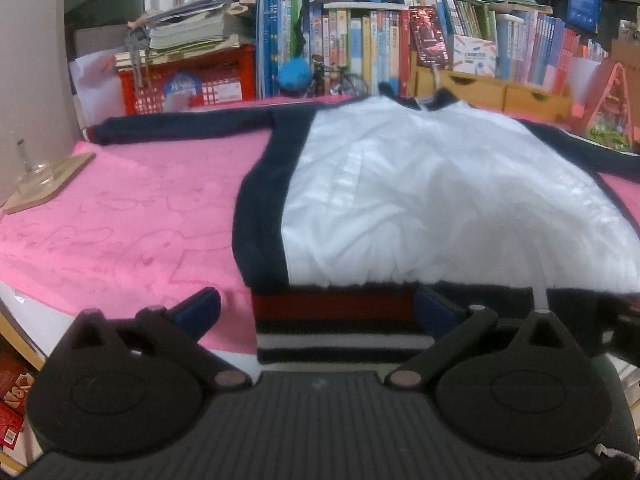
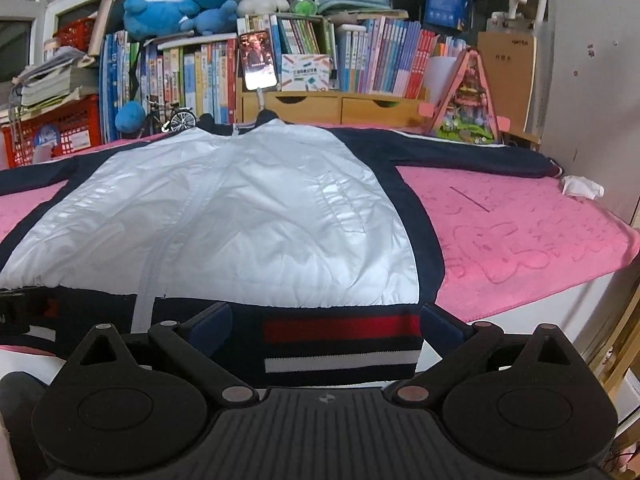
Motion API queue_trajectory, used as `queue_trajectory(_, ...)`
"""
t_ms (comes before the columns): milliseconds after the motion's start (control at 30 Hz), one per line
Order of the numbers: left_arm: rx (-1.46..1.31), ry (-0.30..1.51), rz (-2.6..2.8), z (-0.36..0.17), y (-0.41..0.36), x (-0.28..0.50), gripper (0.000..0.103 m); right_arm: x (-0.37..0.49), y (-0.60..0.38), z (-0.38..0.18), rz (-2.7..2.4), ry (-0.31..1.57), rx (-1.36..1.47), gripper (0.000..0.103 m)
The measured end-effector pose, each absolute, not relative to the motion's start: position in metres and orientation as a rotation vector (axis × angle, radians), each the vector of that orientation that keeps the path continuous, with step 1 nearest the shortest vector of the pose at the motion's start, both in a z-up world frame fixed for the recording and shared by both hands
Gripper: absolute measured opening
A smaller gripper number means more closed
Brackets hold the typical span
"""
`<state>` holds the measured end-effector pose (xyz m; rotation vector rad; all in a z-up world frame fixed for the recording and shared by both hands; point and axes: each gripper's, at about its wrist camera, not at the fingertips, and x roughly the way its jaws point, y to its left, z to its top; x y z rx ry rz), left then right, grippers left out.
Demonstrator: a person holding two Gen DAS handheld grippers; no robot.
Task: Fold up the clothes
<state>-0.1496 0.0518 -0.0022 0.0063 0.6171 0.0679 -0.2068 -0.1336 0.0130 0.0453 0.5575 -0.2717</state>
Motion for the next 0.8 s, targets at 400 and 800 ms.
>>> queue_trajectory(400, -0.004, 0.658, 0.056, -0.0079, 0.0543, -0.1481, 0.103, -0.2048, -0.1292, 0.0119, -0.269, 0.574, 0.02, 0.102)
queue_trajectory(800, -0.003, 0.68, 0.046, -0.0118, 0.0534, -0.1467, 0.103, -0.2056, -0.129, 0.0109, -0.258, 0.578, 0.014, 0.102)
